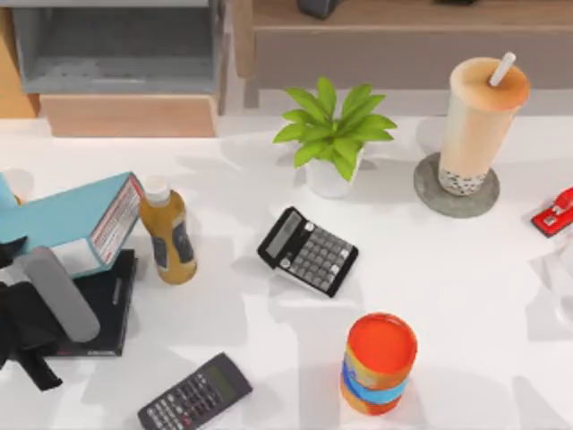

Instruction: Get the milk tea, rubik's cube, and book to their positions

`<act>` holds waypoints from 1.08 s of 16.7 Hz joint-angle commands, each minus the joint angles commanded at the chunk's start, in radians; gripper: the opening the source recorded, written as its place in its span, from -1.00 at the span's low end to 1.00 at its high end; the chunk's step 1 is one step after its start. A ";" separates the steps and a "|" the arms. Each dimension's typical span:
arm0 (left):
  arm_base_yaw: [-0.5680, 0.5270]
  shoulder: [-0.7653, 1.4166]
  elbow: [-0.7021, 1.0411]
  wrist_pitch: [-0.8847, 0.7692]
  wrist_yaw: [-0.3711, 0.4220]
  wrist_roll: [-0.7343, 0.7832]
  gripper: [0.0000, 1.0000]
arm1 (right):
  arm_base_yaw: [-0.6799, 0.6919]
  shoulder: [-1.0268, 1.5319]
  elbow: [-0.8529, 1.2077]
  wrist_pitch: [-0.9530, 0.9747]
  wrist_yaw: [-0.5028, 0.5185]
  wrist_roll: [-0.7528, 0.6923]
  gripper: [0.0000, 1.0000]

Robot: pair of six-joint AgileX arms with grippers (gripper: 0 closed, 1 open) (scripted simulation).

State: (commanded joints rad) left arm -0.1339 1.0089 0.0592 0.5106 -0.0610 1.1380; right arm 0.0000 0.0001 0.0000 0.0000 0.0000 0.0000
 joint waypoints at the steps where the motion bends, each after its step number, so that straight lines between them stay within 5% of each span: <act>1: 0.016 -0.009 -0.030 0.001 0.001 0.061 -1.00 | 0.000 0.000 0.000 0.000 0.000 0.000 1.00; 8: 0.063 -0.019 -0.124 0.025 0.025 0.389 -1.00 | 0.000 0.000 0.000 0.000 0.000 0.000 1.00; 18: 0.063 0.006 -0.112 0.062 0.029 0.427 -1.00 | 0.000 0.000 0.000 0.000 0.000 0.000 1.00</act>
State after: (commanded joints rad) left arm -0.0713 1.0145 -0.0529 0.5730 -0.0320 1.5649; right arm 0.0000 0.0001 0.0000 0.0000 0.0000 0.0000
